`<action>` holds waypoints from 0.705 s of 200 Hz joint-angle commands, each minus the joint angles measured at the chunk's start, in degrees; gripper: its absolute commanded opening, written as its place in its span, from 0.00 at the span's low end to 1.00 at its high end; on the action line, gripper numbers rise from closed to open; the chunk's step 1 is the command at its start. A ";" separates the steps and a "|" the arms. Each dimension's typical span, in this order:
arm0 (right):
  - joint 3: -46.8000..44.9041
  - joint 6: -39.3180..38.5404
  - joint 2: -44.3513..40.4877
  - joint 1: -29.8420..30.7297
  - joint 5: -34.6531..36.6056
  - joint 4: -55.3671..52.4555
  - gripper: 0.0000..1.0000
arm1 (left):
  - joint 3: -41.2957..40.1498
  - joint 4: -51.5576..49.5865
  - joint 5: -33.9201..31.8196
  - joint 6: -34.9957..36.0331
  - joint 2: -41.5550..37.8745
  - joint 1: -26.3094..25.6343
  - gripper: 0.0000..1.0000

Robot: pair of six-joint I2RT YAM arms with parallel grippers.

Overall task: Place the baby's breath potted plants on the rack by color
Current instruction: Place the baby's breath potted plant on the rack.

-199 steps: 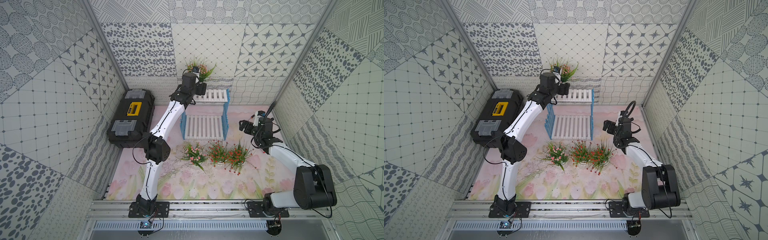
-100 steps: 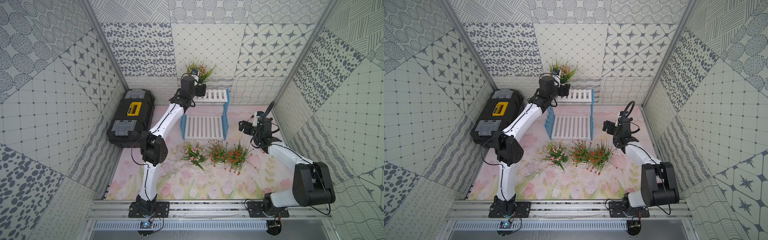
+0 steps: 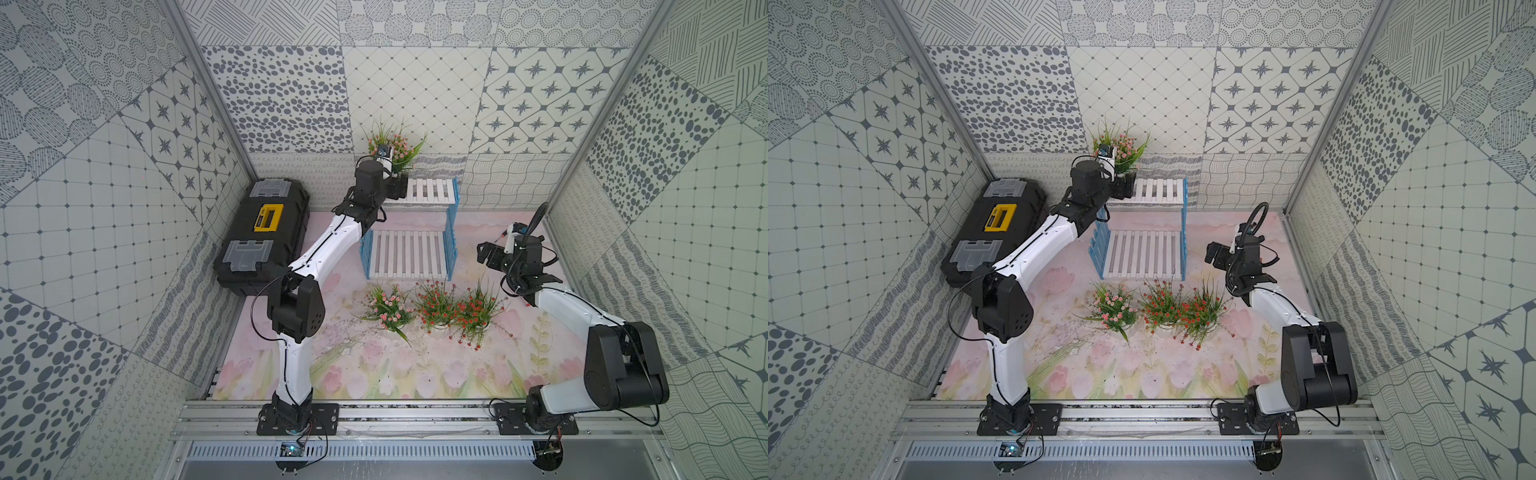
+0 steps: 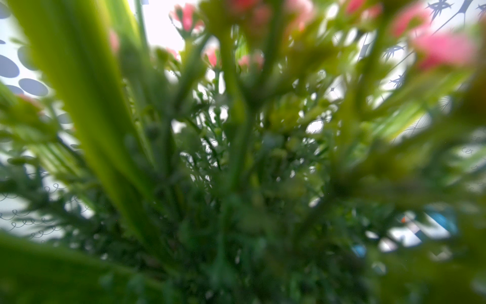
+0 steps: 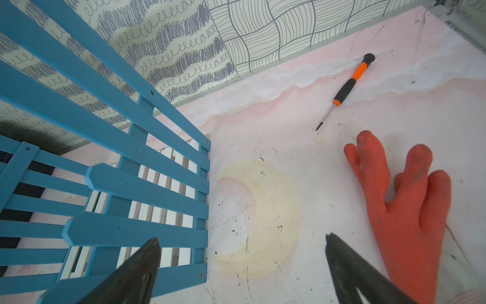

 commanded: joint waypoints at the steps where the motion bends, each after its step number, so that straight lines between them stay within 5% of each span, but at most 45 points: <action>1: 1.95 -0.55 0.57 0.07 0.36 0.70 0.98 | -1.29 6.73 -1.12 1.29 -1.91 0.28 0.43; 141: 1.87 -0.28 0.94 0.07 -0.37 0.81 0.98 | -4.28 6.47 -2.65 2.68 -4.55 1.58 0.47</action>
